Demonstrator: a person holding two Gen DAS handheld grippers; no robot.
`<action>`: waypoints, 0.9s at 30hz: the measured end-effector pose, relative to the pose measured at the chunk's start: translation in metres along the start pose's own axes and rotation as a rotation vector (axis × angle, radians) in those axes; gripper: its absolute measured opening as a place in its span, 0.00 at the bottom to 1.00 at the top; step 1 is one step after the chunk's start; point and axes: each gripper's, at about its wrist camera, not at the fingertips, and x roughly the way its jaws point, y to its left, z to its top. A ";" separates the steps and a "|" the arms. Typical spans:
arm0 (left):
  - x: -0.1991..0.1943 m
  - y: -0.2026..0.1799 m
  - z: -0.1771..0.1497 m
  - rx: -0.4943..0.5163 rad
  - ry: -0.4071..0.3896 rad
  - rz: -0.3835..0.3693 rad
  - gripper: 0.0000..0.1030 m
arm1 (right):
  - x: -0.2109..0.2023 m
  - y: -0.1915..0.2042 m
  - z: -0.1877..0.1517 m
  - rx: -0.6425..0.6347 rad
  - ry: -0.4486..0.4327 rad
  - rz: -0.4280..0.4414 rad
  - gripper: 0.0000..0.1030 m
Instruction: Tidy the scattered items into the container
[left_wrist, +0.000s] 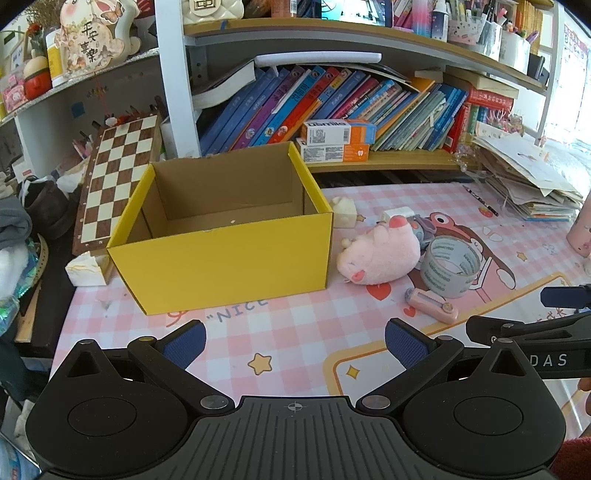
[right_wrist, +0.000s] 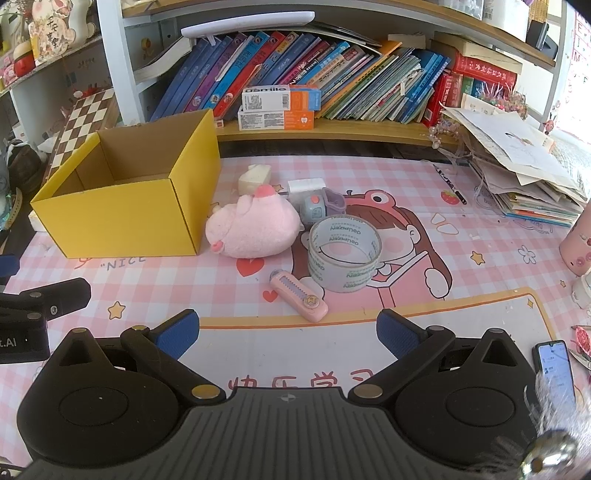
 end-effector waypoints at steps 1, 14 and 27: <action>0.000 0.000 0.000 0.001 0.001 0.000 1.00 | 0.000 0.000 0.000 0.000 0.001 0.000 1.00; 0.003 -0.007 0.001 0.005 0.010 -0.007 1.00 | 0.004 -0.007 0.000 0.004 0.009 0.007 1.00; 0.007 -0.023 0.003 0.026 0.017 -0.037 1.00 | 0.010 -0.021 -0.001 0.018 0.028 0.028 1.00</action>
